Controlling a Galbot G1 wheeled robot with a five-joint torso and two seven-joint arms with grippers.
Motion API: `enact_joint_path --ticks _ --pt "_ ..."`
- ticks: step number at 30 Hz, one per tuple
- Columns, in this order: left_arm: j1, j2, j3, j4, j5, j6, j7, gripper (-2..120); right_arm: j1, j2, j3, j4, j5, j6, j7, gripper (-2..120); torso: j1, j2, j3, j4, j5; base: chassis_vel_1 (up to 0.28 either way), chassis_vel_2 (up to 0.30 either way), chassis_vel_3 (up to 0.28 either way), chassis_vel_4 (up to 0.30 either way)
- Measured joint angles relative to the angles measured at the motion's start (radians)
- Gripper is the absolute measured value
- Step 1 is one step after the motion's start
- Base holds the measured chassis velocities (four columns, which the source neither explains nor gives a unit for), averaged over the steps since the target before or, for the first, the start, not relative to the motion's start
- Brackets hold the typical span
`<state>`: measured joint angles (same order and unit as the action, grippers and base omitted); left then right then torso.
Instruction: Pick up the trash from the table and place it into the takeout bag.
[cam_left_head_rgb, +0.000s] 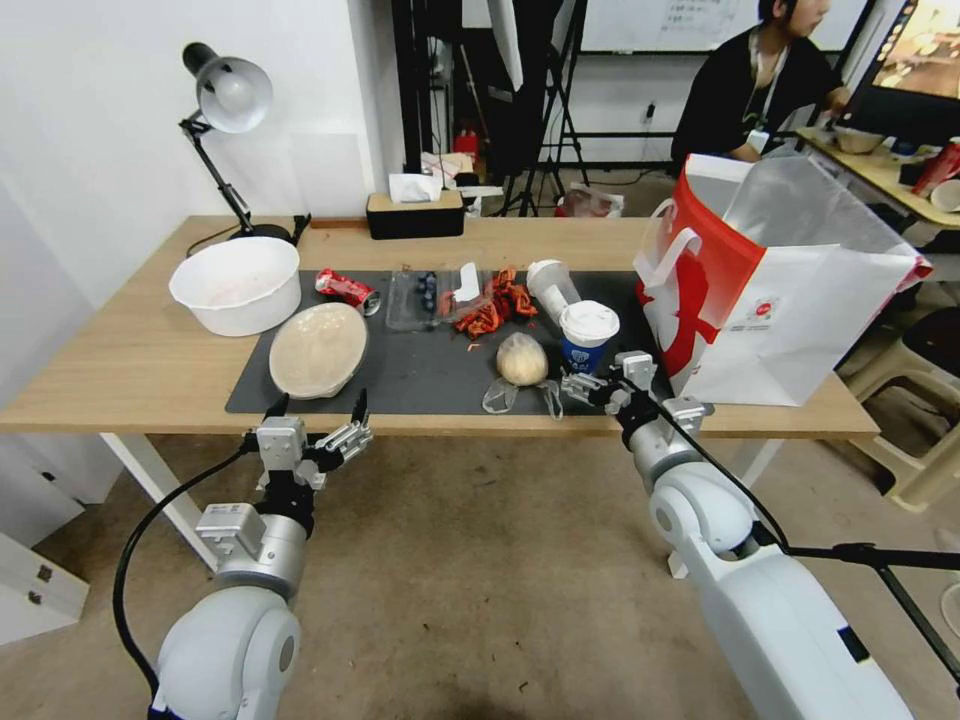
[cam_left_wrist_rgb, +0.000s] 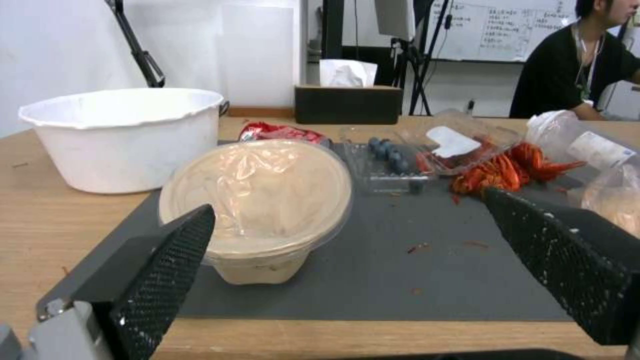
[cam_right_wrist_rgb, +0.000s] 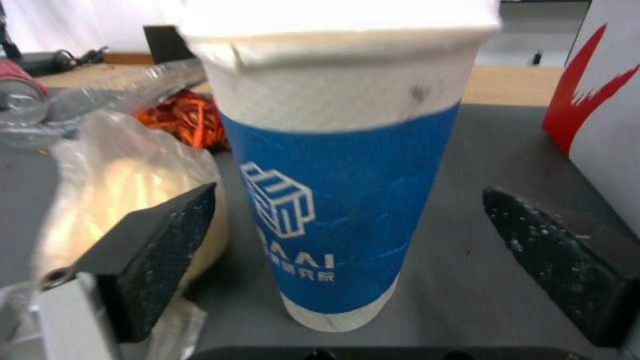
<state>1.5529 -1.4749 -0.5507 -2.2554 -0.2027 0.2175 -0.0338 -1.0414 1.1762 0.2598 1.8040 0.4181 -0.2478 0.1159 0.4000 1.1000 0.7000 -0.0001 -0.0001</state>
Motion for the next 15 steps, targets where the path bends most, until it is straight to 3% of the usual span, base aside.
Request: enact_joint_path --ticks 1,8,15 --pt "0.000 -0.001 0.000 0.001 0.001 -0.001 0.000 100 0.011 0.000 -0.008 -0.018 0.000 0.004 0.000 92 0.000 0.000 0.000 0.0001 0.0001 0.000 0.000 0.000 0.000" --pt "-0.001 -0.002 0.002 0.008 0.003 -0.009 0.000 100 0.037 0.004 -0.033 -0.058 -0.001 0.020 -0.004 93 0.000 0.000 0.000 0.0001 0.0001 0.000 0.000 0.000 0.000" --pt "-0.002 0.000 0.002 0.017 0.006 -0.028 0.000 100 0.039 0.012 -0.043 -0.061 -0.005 0.024 -0.005 69 0.000 0.000 0.000 0.0001 0.0000 0.000 0.000 0.000 0.000"
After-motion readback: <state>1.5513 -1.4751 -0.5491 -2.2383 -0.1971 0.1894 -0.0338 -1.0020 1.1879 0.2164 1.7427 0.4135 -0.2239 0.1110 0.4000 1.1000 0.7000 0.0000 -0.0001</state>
